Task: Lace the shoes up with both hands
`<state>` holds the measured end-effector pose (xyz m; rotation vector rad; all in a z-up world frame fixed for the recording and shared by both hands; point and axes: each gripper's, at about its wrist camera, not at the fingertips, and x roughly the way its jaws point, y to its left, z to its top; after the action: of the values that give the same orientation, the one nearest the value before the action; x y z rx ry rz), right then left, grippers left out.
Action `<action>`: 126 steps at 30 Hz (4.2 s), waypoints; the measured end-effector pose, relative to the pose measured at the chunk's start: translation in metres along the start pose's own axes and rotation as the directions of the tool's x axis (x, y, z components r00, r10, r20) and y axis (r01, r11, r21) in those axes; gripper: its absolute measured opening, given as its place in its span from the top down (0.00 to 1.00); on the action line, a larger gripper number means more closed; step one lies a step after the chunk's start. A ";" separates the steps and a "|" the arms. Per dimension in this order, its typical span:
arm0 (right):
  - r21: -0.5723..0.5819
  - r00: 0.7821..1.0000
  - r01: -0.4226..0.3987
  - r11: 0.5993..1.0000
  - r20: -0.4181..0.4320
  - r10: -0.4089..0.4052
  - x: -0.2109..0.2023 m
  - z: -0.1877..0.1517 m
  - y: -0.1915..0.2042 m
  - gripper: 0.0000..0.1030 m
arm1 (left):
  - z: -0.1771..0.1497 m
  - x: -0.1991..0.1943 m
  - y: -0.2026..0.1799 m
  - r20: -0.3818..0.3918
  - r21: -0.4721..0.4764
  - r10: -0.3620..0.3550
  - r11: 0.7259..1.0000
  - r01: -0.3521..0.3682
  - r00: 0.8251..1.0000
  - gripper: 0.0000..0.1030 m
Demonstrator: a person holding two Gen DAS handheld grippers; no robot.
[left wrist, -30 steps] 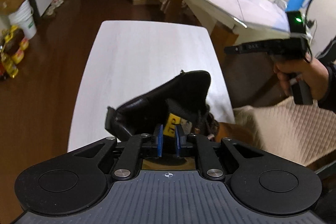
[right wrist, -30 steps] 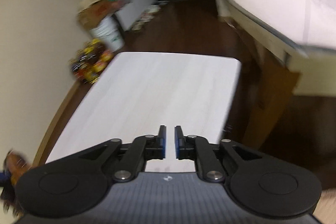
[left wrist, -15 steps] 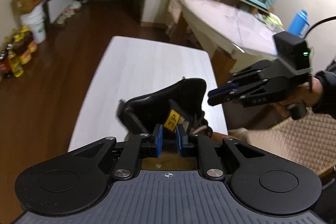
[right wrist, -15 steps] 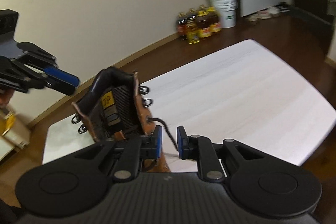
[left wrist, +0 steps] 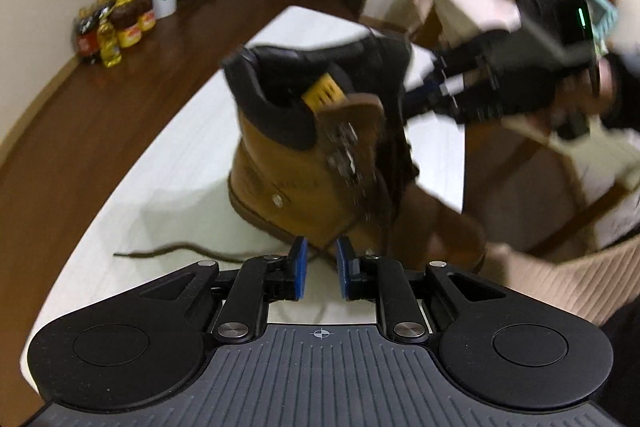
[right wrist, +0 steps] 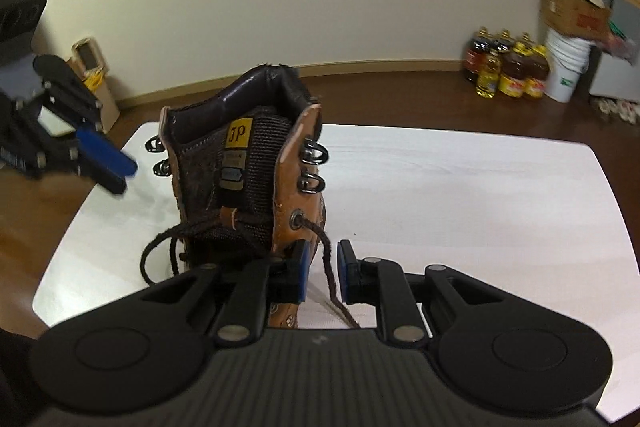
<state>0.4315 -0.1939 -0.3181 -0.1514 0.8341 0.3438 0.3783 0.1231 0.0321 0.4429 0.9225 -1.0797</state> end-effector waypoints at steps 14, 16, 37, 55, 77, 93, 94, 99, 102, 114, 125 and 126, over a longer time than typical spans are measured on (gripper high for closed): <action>0.202 0.996 0.078 0.976 -0.049 -0.069 -0.017 -0.010 -0.001 0.98 | -0.001 0.050 -0.015 -0.008 0.427 -0.046 0.903 0.045 0.999 0.84; 0.198 0.995 0.087 0.976 -0.064 -0.076 -0.019 -0.014 -0.001 0.97 | -0.002 0.056 -0.019 -0.010 0.475 -0.053 0.879 0.051 0.999 0.83; 0.037 0.966 0.239 0.970 -0.106 -0.234 0.002 -0.021 -0.023 0.98 | 0.000 0.072 -0.020 -0.193 0.333 -0.083 0.932 0.145 0.978 0.98; 0.187 0.914 0.316 0.930 -0.321 -0.246 0.007 -0.058 -0.046 0.84 | 0.018 0.028 -0.009 -0.166 0.023 -0.214 0.975 0.220 0.963 0.98; 0.274 0.989 -0.131 0.953 0.096 0.108 -0.022 -0.034 0.079 0.82 | 0.105 -0.003 0.022 -0.062 -0.146 -0.262 0.957 0.251 0.963 0.97; 0.456 0.976 -0.193 0.869 0.179 0.123 -0.021 -0.026 0.075 0.96 | 0.093 -0.009 0.021 -0.085 -0.062 -0.239 0.970 0.234 0.967 0.92; 0.509 0.972 -0.218 0.833 0.189 0.140 -0.025 -0.030 0.067 0.96 | 0.088 -0.010 0.022 -0.098 -0.055 -0.227 0.973 0.223 0.969 0.89; 0.753 0.939 -0.339 0.564 0.301 0.164 -0.049 -0.060 0.014 0.96 | 0.059 -0.008 0.008 -0.151 0.069 -0.137 0.986 0.149 0.979 0.88; 0.812 0.925 -0.379 0.444 0.344 0.162 -0.056 -0.072 -0.006 0.96 | 0.047 0.002 -0.006 -0.166 0.142 -0.104 0.981 0.128 0.981 0.85; 0.859 0.886 -0.454 0.236 0.407 0.221 -0.067 -0.086 -0.037 0.96 | 0.044 0.040 -0.054 -0.105 0.249 -0.075 0.964 0.099 0.992 0.85; 0.852 0.851 -0.503 0.145 0.460 0.253 -0.071 -0.094 -0.035 0.96 | 0.042 0.054 -0.058 -0.116 0.235 -0.052 0.969 0.079 0.992 0.97; 0.852 0.850 -0.504 0.143 0.461 0.253 -0.071 -0.095 -0.036 0.96 | 0.043 0.053 -0.057 -0.119 0.227 -0.060 0.970 0.086 0.991 0.97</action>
<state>0.3340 -0.2694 -0.3278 1.3422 0.7235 0.2561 0.3541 0.0384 0.0198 0.6722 0.9204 -1.2465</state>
